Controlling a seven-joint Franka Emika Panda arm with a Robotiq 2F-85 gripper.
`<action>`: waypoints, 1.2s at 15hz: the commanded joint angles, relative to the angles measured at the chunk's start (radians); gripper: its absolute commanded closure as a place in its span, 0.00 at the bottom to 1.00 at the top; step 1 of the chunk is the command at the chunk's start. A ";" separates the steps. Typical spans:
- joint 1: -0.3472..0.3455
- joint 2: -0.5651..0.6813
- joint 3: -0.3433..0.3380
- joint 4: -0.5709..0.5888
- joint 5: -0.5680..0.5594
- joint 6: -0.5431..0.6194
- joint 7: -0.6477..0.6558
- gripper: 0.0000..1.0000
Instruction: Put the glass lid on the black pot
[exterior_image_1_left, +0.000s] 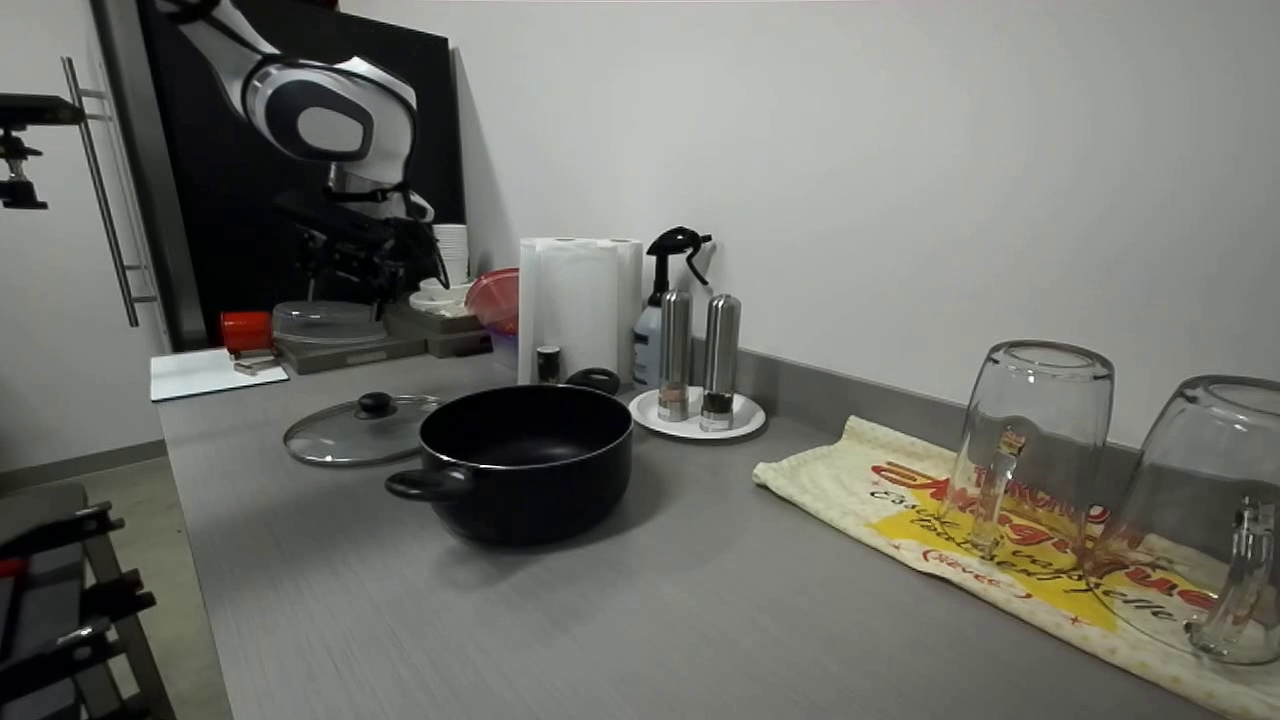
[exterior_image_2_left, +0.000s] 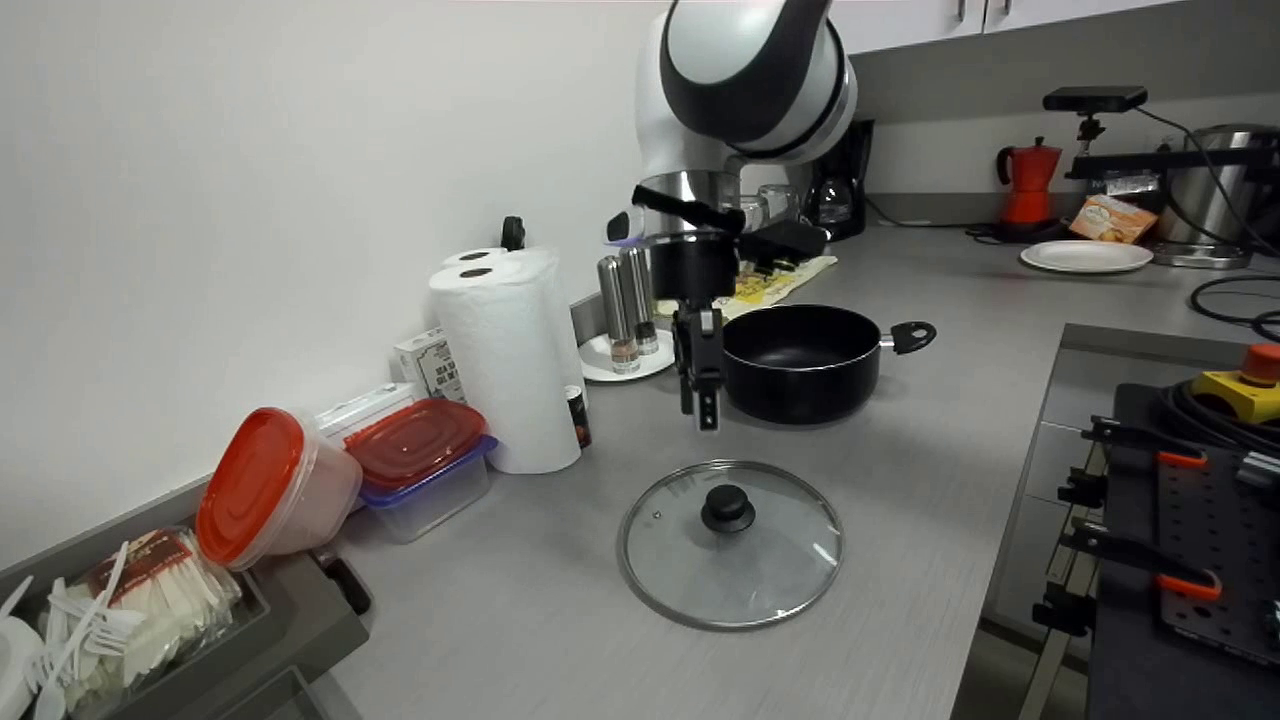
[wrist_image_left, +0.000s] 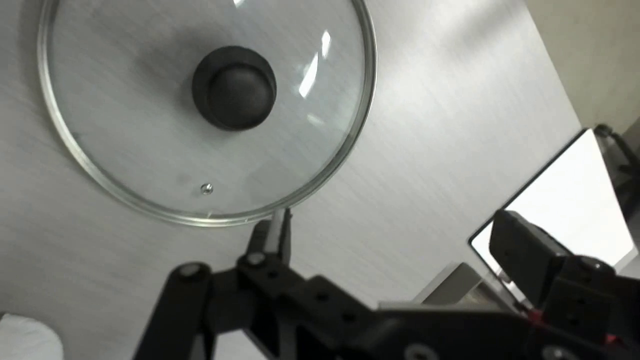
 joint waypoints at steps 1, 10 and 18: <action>0.015 -0.001 0.027 -0.084 -0.083 0.014 -0.074 0.00; 0.058 0.019 -0.001 -0.246 -0.494 0.388 -0.040 0.00; 0.069 0.098 -0.081 -0.206 -0.720 0.591 0.072 0.00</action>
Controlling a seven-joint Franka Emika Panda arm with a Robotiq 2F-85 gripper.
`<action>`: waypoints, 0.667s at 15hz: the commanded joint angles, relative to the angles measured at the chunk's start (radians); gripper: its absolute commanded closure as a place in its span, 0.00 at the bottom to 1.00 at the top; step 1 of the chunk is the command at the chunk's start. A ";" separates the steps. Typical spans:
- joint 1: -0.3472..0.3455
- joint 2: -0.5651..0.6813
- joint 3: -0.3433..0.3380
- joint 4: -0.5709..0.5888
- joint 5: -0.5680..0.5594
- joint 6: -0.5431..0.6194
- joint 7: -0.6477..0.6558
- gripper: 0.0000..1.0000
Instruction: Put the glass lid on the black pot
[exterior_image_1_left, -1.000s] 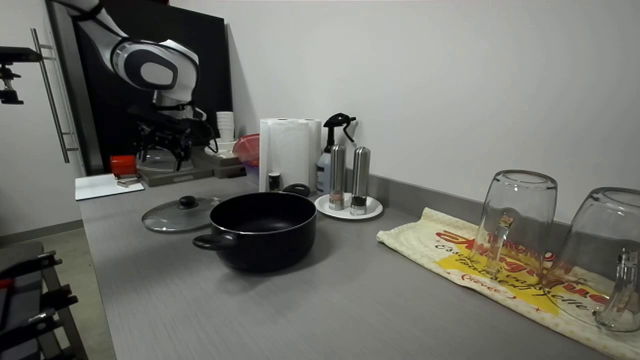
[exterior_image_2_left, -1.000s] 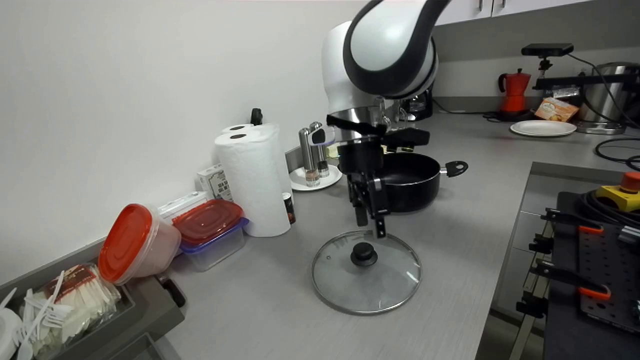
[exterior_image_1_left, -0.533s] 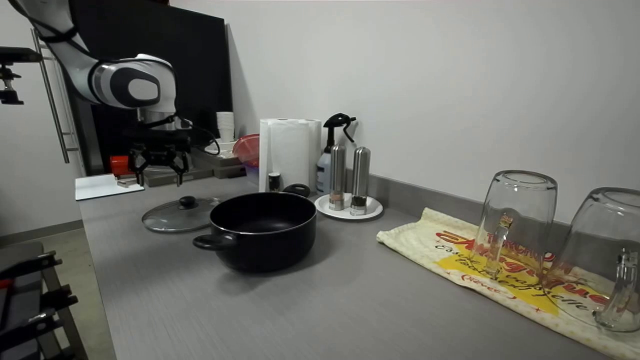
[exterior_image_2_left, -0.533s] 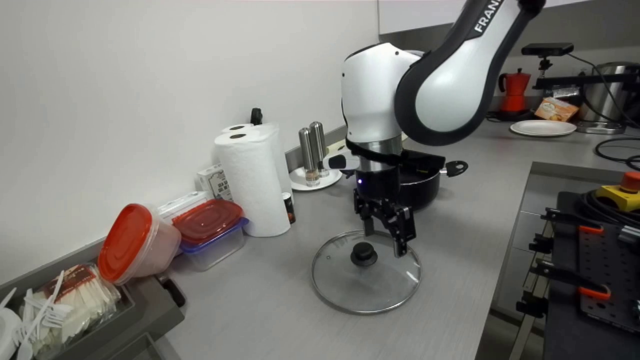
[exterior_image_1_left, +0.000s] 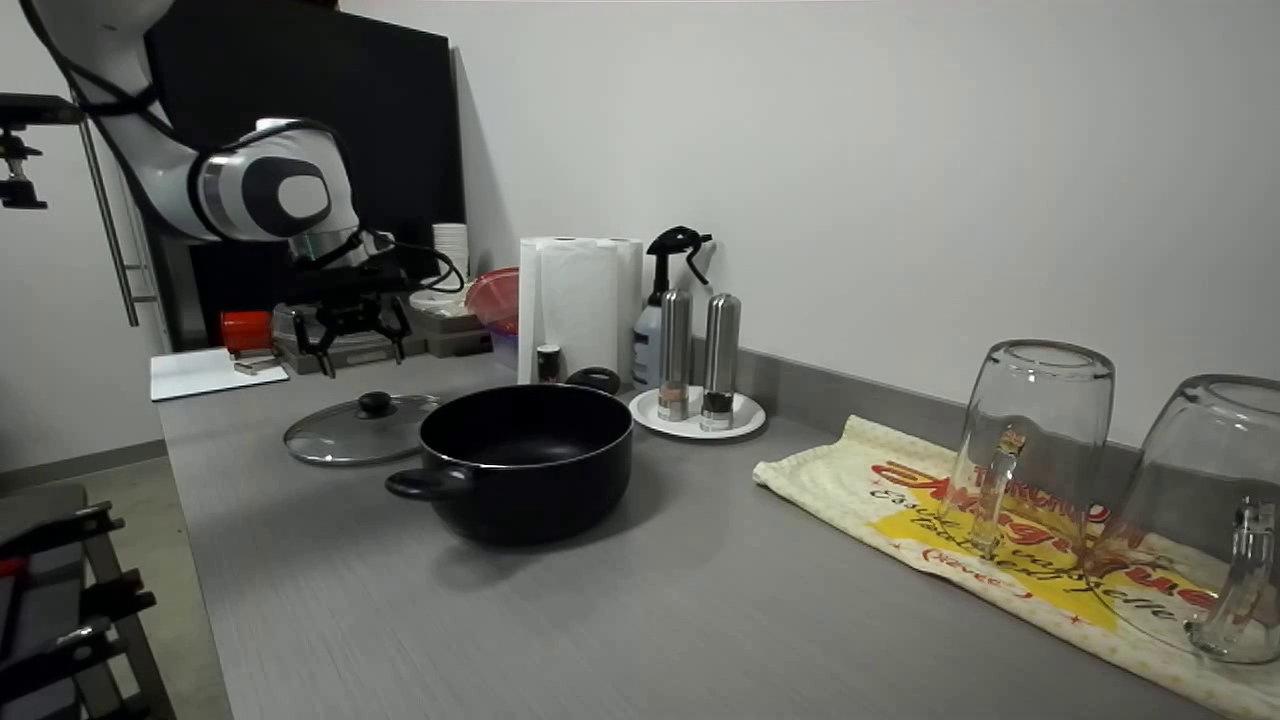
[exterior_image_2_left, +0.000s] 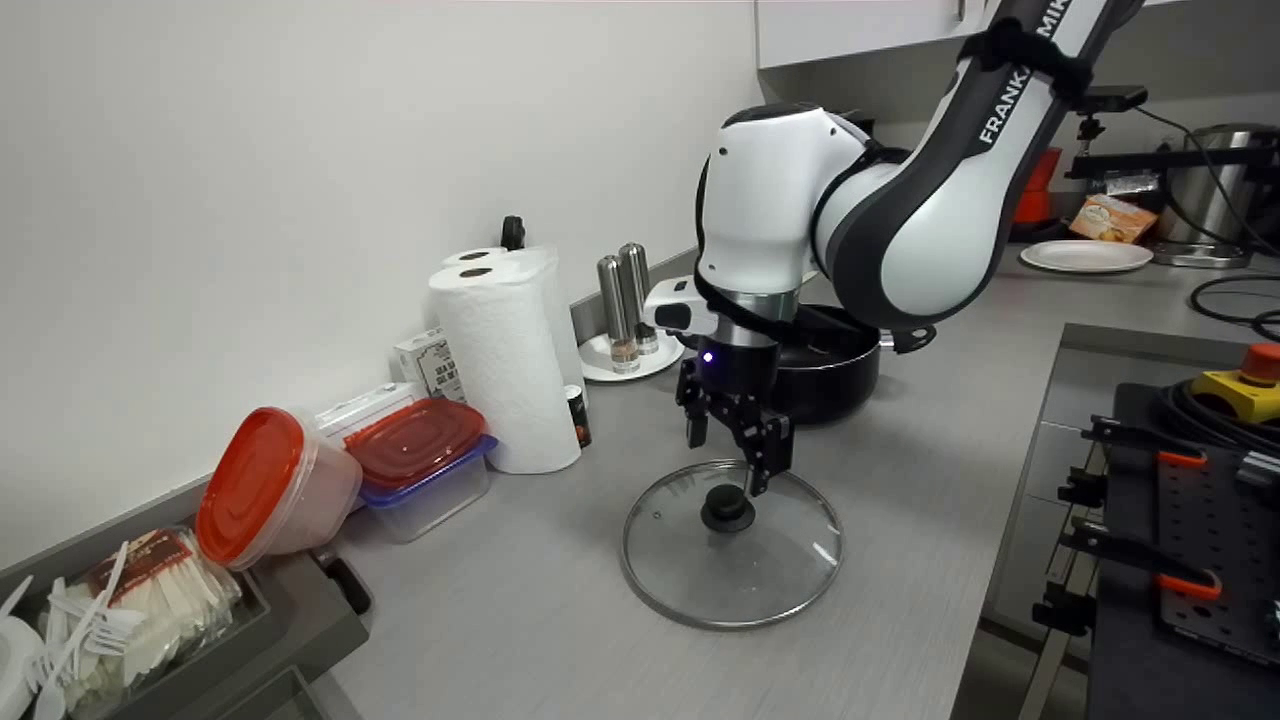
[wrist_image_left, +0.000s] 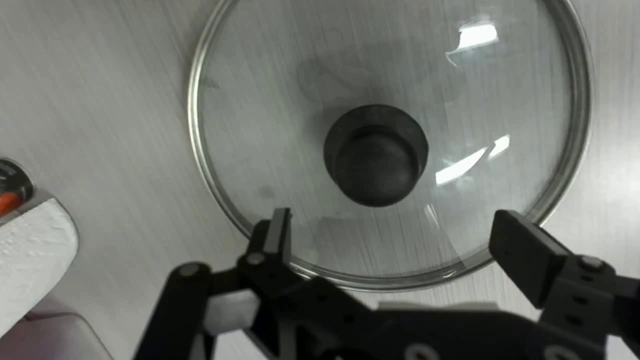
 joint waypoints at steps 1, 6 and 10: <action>0.029 0.050 -0.048 0.037 -0.094 0.060 0.070 0.00; 0.087 0.106 -0.115 0.076 -0.162 0.149 0.118 0.00; 0.092 0.141 -0.112 0.113 -0.171 0.134 0.132 0.00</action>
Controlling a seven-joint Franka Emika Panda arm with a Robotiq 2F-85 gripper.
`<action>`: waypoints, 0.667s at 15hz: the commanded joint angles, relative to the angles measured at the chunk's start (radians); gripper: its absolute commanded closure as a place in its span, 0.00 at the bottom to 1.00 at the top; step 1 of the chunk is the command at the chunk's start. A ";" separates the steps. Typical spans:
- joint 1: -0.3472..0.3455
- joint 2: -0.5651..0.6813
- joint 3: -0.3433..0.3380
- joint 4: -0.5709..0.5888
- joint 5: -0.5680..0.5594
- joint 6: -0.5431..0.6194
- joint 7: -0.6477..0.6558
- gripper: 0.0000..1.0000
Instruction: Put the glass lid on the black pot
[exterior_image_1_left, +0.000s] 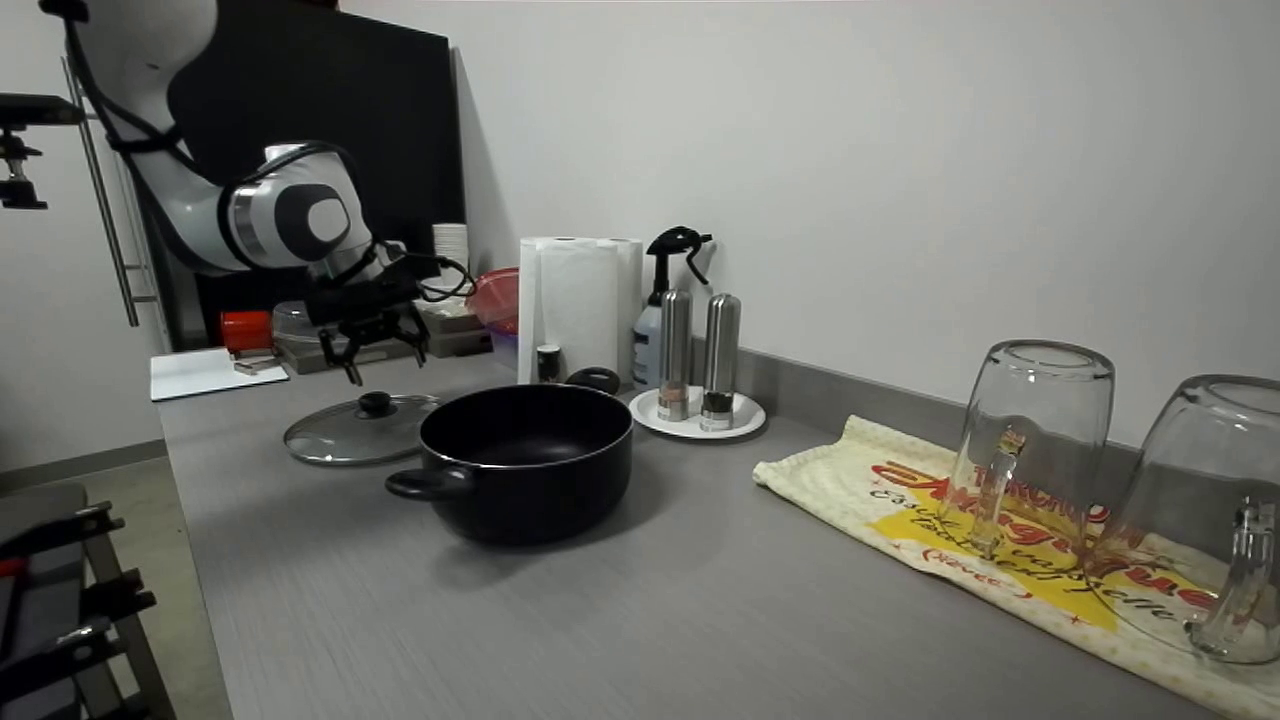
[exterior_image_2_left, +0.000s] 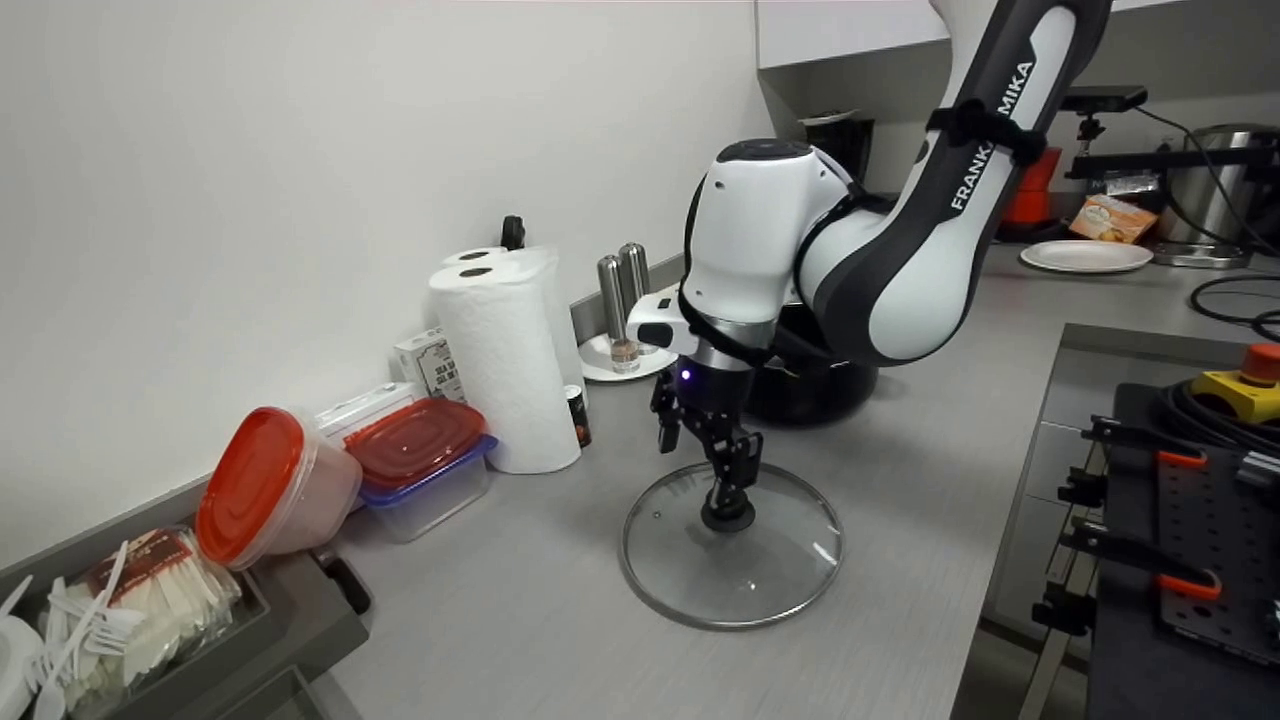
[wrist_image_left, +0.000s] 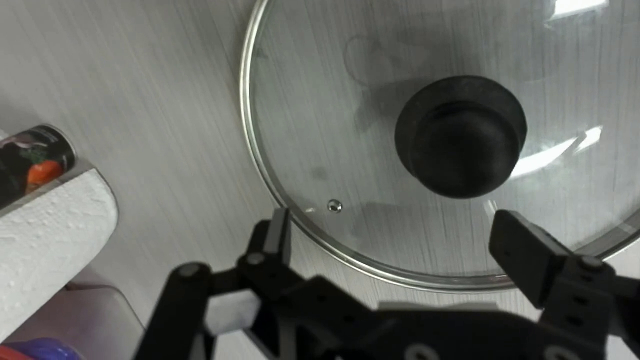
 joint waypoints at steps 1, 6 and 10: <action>0.005 0.044 -0.001 0.046 -0.042 -0.005 0.029 0.00; 0.000 0.069 0.001 0.068 -0.050 -0.025 0.019 0.00; -0.006 0.077 0.006 0.079 -0.050 -0.061 0.009 0.00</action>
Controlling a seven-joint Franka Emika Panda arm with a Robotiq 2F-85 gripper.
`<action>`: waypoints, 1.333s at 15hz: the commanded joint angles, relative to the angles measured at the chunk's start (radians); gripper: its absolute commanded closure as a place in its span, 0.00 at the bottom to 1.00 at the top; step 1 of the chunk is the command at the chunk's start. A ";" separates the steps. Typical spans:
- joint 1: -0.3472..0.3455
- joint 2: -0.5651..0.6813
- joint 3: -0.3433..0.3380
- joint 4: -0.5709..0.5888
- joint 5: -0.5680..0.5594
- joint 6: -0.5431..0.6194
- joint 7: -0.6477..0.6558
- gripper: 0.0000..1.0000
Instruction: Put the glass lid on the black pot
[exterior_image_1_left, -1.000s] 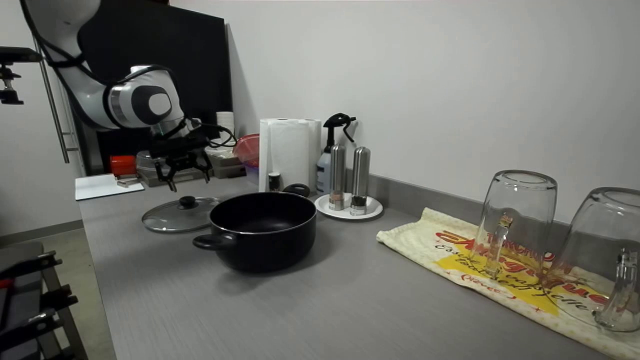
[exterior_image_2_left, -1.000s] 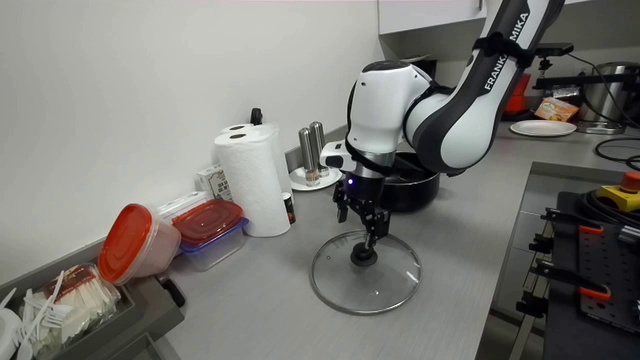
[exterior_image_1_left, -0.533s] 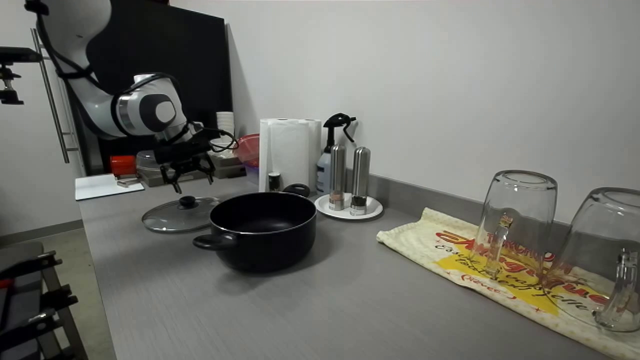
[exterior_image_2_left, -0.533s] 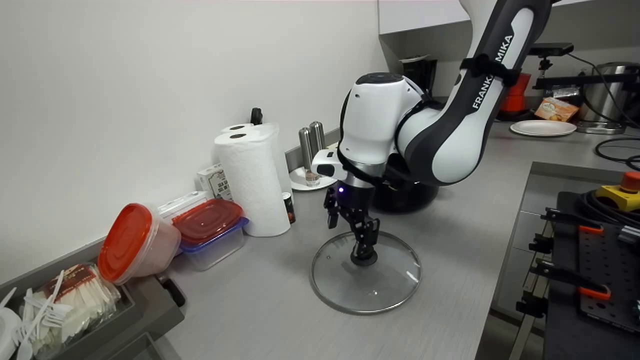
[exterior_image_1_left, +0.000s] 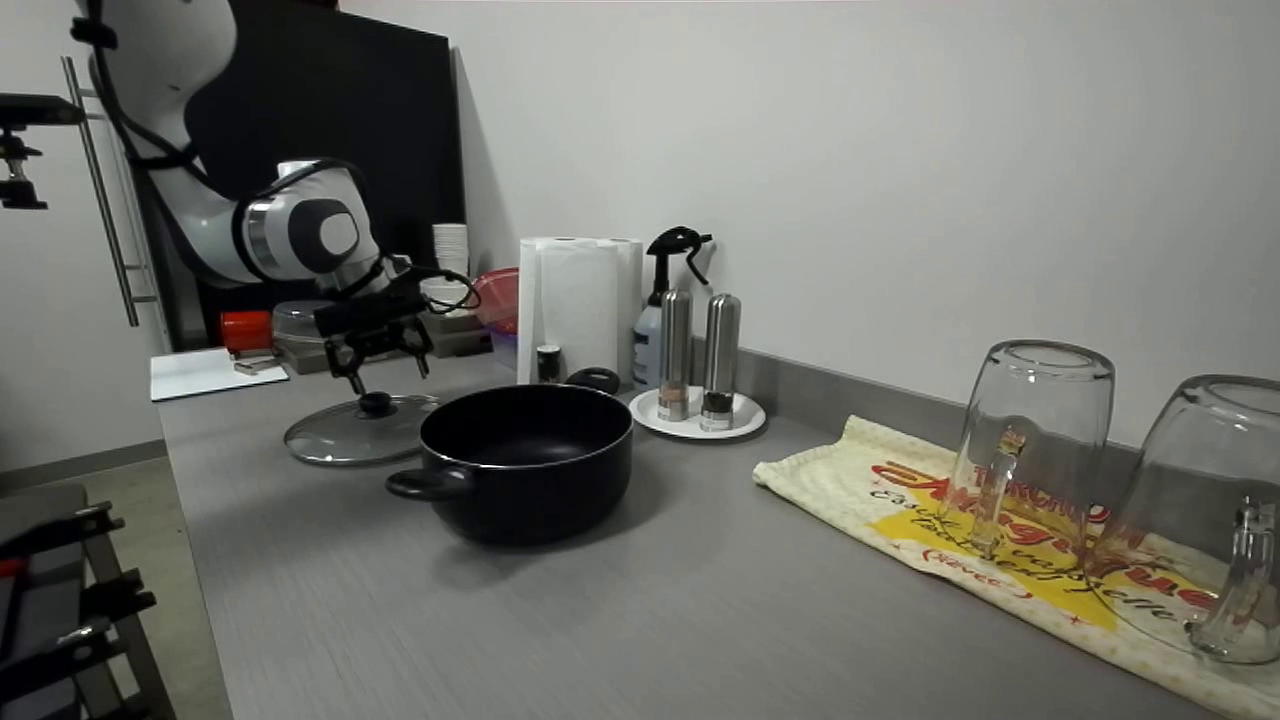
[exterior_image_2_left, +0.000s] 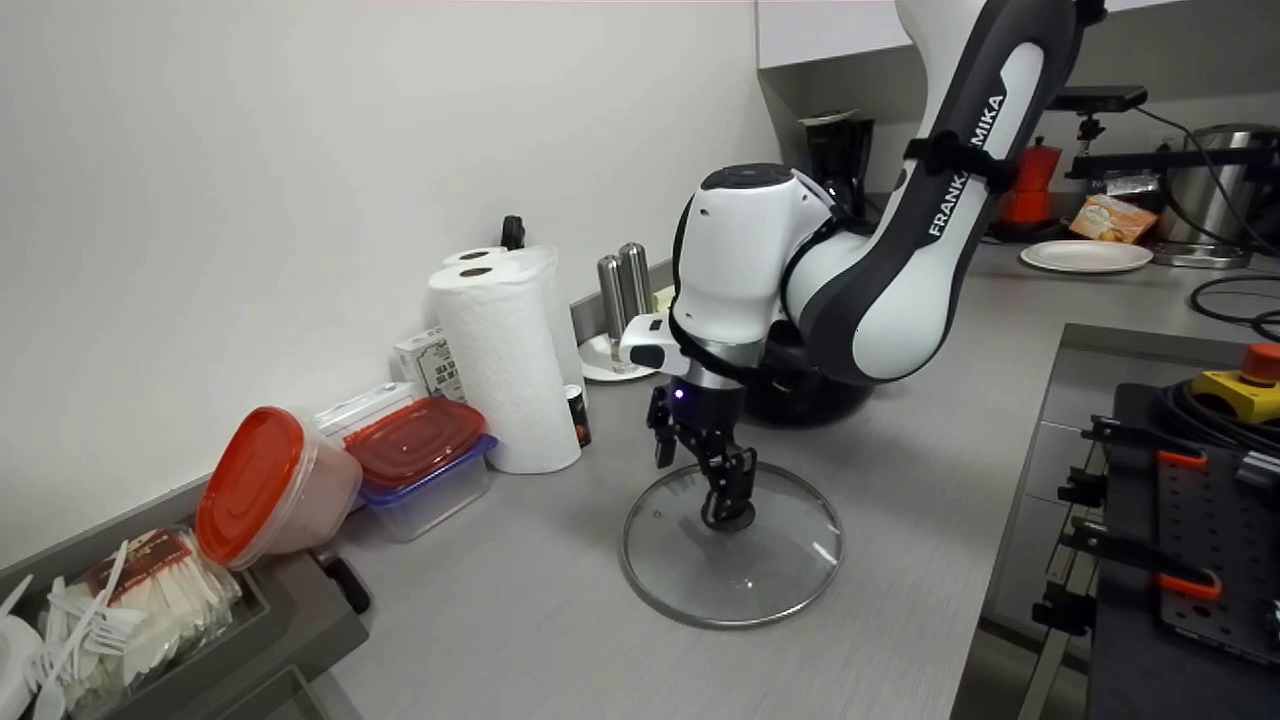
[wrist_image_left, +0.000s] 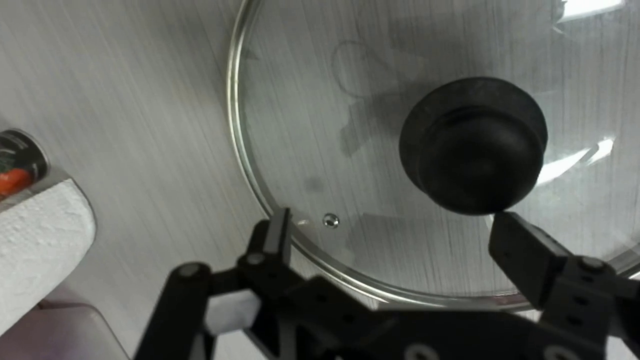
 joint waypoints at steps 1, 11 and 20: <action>-0.009 0.018 0.006 0.034 -0.035 -0.053 0.005 0.00; -0.026 0.016 0.033 0.046 -0.033 -0.206 -0.016 0.00; -0.038 0.017 0.046 0.046 -0.034 -0.224 -0.034 0.64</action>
